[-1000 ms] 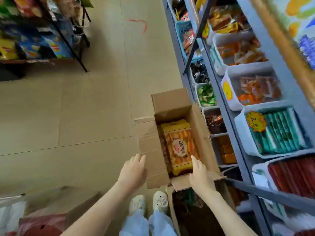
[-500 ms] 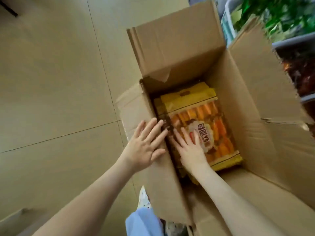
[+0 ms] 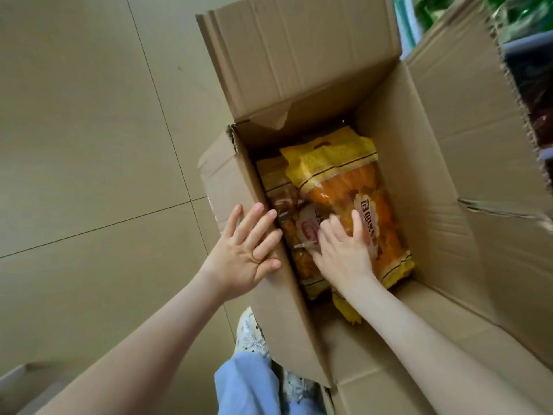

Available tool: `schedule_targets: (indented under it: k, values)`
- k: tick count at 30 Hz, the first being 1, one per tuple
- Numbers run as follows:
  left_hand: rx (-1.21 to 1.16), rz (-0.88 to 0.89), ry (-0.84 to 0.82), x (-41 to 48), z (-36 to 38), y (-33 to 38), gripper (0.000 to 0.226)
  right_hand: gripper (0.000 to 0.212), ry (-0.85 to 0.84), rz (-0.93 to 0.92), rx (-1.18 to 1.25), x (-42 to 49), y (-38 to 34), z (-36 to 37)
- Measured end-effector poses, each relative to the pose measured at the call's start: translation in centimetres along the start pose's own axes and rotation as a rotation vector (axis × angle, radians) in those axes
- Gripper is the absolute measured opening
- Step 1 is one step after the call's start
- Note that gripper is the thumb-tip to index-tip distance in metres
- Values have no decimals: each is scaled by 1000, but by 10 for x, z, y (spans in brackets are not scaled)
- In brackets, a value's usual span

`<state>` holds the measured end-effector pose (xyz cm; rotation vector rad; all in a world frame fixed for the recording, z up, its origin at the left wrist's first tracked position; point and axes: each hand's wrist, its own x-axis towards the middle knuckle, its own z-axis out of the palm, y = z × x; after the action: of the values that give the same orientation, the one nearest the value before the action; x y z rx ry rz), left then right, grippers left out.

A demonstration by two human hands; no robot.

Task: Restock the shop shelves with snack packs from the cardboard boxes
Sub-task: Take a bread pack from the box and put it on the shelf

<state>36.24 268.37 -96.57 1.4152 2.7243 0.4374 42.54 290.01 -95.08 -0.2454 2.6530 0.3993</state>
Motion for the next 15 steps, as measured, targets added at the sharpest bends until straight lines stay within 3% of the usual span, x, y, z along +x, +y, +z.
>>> schedule_targets:
  k: [4,7,10,12,15]
  values:
    - [20,-14,-44,-1,-4,2,54,41,319,332,201,-13,25,3]
    - [30,-28,-53,0,-6,3,55,54,450,471,277,-13,32,5]
    - [32,-25,-60,0,-7,4,54,77,505,637,340,-6,31,-1]
    - [36,-26,-66,0,-10,6,53,82,527,732,345,-3,32,-3]
    - [48,-27,-94,1,-14,9,51,89,297,800,477,-3,41,-11]
